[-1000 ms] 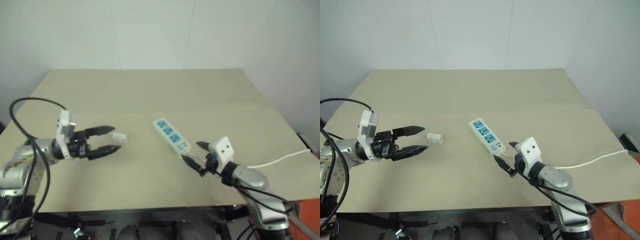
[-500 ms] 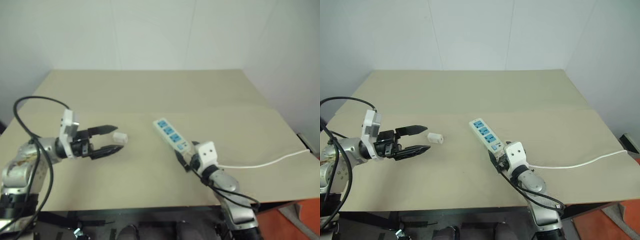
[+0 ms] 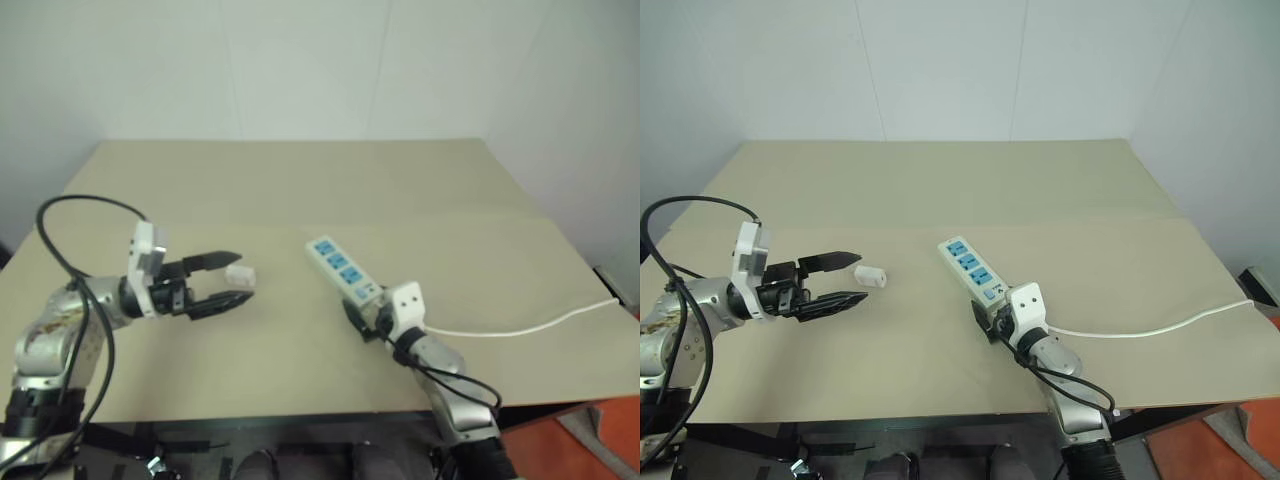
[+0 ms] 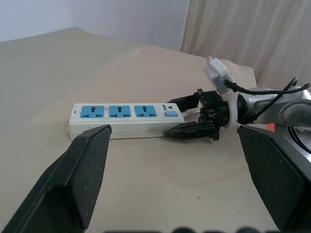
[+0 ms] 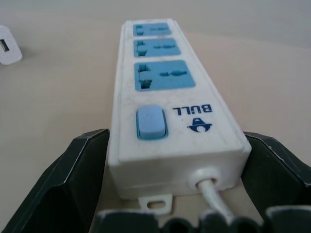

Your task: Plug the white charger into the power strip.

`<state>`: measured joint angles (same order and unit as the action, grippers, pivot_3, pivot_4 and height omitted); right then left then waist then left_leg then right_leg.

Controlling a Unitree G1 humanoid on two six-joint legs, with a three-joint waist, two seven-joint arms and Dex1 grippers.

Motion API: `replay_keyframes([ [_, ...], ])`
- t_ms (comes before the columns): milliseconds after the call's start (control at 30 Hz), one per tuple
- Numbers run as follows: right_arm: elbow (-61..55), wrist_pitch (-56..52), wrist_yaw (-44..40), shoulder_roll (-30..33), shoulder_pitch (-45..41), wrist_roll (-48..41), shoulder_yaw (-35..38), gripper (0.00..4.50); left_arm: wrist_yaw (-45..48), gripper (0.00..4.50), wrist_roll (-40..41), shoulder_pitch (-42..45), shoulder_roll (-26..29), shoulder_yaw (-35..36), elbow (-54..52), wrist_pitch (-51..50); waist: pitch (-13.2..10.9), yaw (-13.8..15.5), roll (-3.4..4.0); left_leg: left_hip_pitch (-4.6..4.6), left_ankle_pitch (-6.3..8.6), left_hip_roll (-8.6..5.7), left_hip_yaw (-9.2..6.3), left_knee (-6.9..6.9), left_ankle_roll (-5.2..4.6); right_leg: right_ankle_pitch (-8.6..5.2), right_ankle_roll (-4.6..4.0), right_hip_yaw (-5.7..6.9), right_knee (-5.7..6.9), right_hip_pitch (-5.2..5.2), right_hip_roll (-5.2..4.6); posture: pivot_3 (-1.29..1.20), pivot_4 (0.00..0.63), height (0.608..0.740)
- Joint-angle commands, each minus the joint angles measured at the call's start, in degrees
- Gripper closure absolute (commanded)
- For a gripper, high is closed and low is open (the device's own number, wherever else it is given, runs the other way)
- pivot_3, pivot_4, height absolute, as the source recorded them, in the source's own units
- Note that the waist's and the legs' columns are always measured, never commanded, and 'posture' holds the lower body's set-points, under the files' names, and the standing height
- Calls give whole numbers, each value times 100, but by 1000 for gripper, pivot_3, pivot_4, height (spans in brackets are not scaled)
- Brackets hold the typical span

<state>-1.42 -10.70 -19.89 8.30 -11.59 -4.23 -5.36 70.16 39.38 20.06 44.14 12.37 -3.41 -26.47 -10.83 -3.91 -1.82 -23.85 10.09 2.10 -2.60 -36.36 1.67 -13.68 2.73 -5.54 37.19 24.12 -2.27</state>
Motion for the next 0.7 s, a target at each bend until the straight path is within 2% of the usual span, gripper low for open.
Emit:
replay_keyframes([
  [33,57,167,-37,-52,-20,-159,104,181,-117,0,-29,54,-8,114,-145,129,1,0,-2,2,0,0,0,0,0,0,0,0,1,-1,0,0,150,740],
  [167,217,190,-51,-67,-52,-191,131,1063,-177,0,-42,76,-24,98,-138,158,7,-6,-11,3,0,1,-1,0,0,0,0,0,1,-3,1,0,150,740],
  [333,255,190,-144,35,-63,-183,138,1063,-775,0,-307,265,-123,-23,-221,84,19,-4,-30,8,0,2,-1,0,0,0,0,0,1,-7,1,0,150,740],
  [433,123,260,-697,435,92,-459,303,1063,-1048,0,-434,704,-128,-230,-256,-136,22,42,-35,7,0,0,-2,-1,0,1,2,1,0,-10,1,0,150,740],
  [533,-195,324,-1680,1126,320,-903,427,1063,-453,0,-838,1215,54,-613,142,379,22,122,-35,6,0,-4,-2,-4,0,0,3,2,-6,-16,-2,0,150,740],
  [700,-487,417,-2962,2149,430,-1280,399,1063,290,0,-2002,2946,244,-1770,1512,688,22,140,-35,8,0,-6,0,-7,-1,0,9,1,-5,-16,2,0,150,740],
])
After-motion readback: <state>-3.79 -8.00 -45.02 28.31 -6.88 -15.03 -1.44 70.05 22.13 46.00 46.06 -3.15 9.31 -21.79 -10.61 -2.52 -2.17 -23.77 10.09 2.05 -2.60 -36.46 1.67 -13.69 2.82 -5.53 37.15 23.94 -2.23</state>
